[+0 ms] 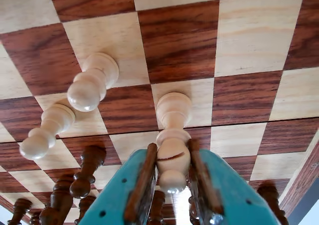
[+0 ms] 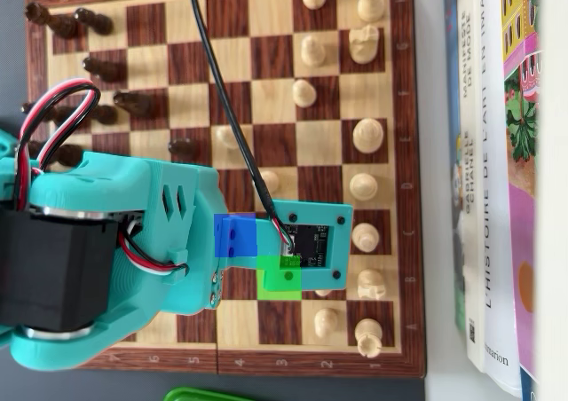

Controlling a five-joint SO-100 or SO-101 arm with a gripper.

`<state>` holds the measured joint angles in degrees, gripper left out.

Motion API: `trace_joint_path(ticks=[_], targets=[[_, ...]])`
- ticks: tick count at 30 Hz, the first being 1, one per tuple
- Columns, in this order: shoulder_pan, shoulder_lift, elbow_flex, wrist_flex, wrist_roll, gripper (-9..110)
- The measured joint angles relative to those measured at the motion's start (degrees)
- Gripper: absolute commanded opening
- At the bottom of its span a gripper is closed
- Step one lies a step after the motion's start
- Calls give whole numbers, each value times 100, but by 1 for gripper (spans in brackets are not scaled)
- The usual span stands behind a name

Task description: Play chess

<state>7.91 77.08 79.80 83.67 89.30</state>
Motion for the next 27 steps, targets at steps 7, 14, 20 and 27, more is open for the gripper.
trace_joint_path(ticks=[7,14,20,27], targets=[[53,299,-202,0,0,8],[237,387,-202,-123,0,8],[272,360,-202,-369,0,8],[439,-220,-536,-387,0,8]])
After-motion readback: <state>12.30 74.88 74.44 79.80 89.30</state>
